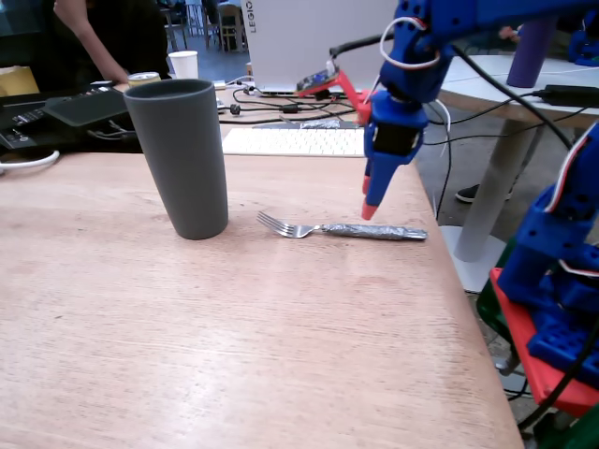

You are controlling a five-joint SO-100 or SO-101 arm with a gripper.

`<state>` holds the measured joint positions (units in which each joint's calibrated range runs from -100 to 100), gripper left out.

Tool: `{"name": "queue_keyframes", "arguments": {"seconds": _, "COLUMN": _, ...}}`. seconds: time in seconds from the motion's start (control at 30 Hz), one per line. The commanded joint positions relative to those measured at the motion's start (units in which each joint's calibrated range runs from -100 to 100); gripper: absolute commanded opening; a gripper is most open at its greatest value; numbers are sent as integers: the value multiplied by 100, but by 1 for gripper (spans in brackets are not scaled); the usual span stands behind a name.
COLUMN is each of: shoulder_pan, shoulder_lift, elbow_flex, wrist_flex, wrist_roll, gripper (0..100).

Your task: Grab the fork and place it in gray glass

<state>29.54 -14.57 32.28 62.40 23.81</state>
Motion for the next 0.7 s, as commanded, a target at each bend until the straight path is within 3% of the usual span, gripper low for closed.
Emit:
{"name": "queue_keyframes", "arguments": {"seconds": 0.0, "shoulder_pan": 210, "shoulder_lift": -10, "elbow_flex": -5, "wrist_flex": -58, "wrist_roll": -68, "gripper": 22}}
{"name": "queue_keyframes", "arguments": {"seconds": 0.2, "shoulder_pan": 599, "shoulder_lift": 634, "elbow_flex": -109, "wrist_flex": -1125, "wrist_roll": -156, "gripper": 22}}
{"name": "queue_keyframes", "arguments": {"seconds": 0.67, "shoulder_pan": 24, "shoulder_lift": 1183, "elbow_flex": -128, "wrist_flex": -1150, "wrist_roll": -156, "gripper": 22}}
